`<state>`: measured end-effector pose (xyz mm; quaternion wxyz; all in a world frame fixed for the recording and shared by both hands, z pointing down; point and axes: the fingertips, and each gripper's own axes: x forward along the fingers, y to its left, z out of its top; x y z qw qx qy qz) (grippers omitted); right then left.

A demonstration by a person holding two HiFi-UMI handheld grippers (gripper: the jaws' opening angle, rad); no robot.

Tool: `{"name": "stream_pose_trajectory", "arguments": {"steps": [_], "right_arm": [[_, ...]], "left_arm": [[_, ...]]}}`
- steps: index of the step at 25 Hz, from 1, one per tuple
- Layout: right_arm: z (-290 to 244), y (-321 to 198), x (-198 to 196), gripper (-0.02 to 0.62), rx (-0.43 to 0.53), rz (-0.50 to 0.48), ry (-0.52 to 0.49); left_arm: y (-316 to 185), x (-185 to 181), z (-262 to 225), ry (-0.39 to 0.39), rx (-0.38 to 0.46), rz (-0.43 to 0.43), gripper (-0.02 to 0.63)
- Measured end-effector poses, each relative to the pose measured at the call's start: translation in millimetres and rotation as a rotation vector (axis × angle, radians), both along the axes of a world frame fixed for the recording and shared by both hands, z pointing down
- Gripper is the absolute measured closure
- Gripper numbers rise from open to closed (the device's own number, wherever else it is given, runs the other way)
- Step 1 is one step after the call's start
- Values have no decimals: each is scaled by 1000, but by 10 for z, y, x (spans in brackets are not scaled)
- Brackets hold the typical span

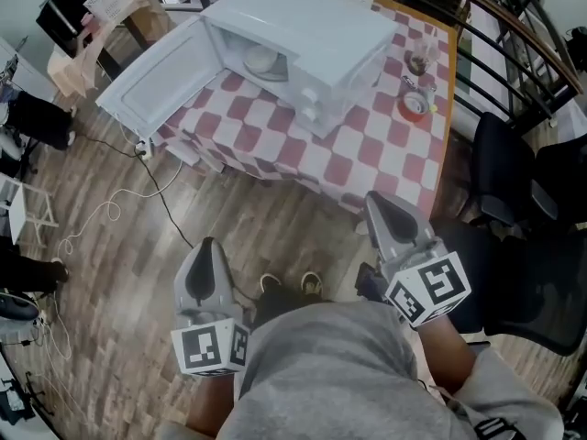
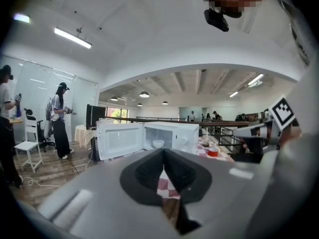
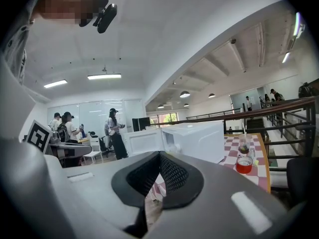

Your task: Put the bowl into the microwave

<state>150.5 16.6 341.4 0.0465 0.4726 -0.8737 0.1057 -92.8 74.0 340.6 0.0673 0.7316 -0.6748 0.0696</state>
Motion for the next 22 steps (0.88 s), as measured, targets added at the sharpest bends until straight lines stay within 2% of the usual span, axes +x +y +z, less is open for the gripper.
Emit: {"name": "stream_pose_trajectory", "arguments": {"steps": [22], "right_arm": [[-73,79,-85,601,7,0,17]], "left_arm": [[46,-28,-8,1,-1,24,595]]}}
